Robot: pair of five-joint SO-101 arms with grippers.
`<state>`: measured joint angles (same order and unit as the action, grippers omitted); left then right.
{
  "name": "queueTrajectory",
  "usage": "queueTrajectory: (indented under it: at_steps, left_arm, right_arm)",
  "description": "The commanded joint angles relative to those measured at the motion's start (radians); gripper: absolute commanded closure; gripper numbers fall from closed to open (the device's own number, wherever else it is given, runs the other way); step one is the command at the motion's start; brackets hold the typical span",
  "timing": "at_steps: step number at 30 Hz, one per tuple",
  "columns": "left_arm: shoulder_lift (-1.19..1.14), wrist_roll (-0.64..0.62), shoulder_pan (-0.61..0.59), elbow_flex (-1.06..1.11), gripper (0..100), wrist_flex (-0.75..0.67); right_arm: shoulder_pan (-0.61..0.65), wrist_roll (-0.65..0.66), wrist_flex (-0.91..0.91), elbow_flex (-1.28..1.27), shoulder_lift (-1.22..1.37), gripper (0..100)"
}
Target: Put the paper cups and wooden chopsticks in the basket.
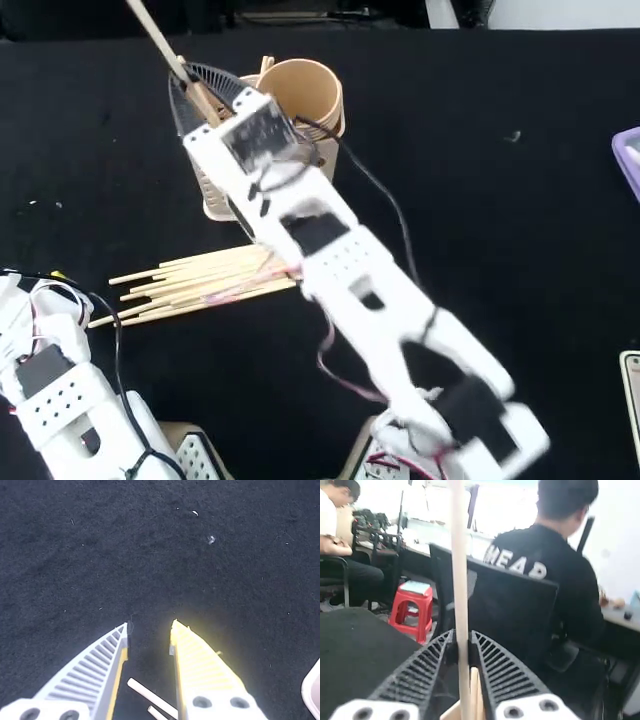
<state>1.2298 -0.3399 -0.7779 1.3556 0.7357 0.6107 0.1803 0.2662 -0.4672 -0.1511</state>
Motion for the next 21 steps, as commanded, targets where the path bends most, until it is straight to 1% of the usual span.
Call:
queueTrajectory:
  at_steps: [1,5,10,15,19,21]
  left_arm:
    - [0.015,-0.009,0.002,-0.028,85,-0.017]
    - [0.015,-0.009,0.002,-0.028,85,-0.017]
    - [0.015,-0.009,0.002,-0.028,85,-0.017]
    - [0.015,-0.009,0.002,-0.028,85,-0.017]
    - [0.015,-0.009,0.002,-0.028,85,-0.018]
    - [0.015,-0.009,0.002,-0.028,85,-0.018]
  right_arm:
    - [-0.038,-0.020,0.023,0.131,0.104,98.7]
    - [-0.040,-0.017,0.023,0.162,0.177,98.7]
    - [-0.040,-0.015,0.017,0.156,0.194,98.7]
    - [-0.037,-0.015,-0.160,0.196,0.191,98.0]
    - [-0.034,-0.017,-0.249,0.245,0.189,88.3]
    - [-0.034,-0.017,-0.290,0.274,0.189,88.4]
